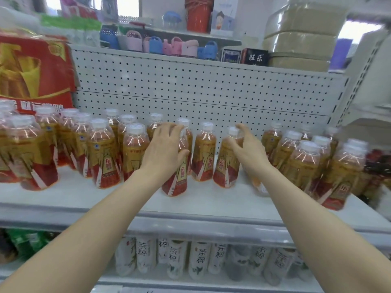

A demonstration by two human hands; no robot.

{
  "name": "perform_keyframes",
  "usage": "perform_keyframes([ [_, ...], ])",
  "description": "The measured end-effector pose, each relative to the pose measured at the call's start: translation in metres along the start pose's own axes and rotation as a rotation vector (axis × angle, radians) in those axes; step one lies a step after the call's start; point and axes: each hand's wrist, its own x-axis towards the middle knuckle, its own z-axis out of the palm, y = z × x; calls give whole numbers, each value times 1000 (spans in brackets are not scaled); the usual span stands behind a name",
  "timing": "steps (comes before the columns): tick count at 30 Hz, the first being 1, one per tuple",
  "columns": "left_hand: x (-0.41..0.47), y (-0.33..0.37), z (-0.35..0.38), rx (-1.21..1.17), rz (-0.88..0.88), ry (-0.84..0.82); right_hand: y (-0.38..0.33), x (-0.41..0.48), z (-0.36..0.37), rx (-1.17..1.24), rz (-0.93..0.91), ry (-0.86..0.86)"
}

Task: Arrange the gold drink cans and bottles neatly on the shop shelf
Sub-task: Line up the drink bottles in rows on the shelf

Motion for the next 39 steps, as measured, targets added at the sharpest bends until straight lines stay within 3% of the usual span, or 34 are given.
perform_keyframes([
  [2,2,3,-2,80,39,24,9,3,-8,26,58,92],
  [4,6,11,-1,171,121,52,24,7,-16,-120,109,128],
  [10,38,46,17,256,311,61,57,6,-6,-667,239,-300],
  [15,60,58,35,350,279,-90,60,3,6,-953,256,-533],
  [18,60,61,44,342,247,-141,62,2,8,-914,237,-469],
  [21,61,65,44,271,215,-117,54,11,-6,-799,182,-289],
  [26,67,76,44,32,212,-67,28,40,-43,-600,78,-123],
  [33,84,105,62,-59,209,-219,42,76,-50,-371,65,-88],
  [39,88,106,71,-93,156,-246,50,95,-36,-288,22,-124],
])
